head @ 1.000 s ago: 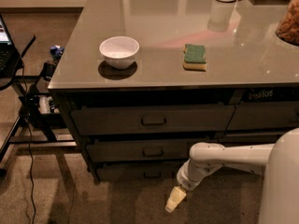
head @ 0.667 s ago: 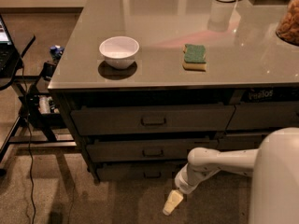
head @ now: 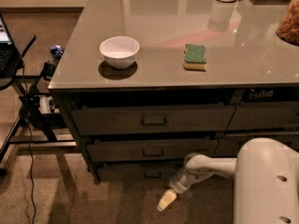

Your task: Open bottom drawer

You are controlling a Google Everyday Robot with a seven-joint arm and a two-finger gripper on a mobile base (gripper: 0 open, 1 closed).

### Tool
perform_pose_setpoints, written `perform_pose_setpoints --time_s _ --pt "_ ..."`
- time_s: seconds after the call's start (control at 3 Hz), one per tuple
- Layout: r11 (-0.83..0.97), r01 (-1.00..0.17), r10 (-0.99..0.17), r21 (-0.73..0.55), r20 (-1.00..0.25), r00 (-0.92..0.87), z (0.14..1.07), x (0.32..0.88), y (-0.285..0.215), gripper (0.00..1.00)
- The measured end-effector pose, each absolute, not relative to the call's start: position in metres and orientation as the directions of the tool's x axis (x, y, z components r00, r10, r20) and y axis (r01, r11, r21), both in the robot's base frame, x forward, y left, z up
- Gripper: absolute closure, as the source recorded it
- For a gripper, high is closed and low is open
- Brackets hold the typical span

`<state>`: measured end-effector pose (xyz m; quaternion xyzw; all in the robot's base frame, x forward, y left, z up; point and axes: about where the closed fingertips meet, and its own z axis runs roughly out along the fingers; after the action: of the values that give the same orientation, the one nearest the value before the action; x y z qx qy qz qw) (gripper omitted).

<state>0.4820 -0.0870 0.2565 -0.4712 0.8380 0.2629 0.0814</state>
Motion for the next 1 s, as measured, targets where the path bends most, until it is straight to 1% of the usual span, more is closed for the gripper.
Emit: perform_pose_setpoints --time_s 0.67,1.0 --pt "0.444 -0.83 -0.724 0.338 -0.409 -0.555 0.241 0.494 -0.08 0.0" --pt "0.46 -0.839 -0.715 0.289 -0.44 -0.544 0.228 0.519 -0.074 0.0"
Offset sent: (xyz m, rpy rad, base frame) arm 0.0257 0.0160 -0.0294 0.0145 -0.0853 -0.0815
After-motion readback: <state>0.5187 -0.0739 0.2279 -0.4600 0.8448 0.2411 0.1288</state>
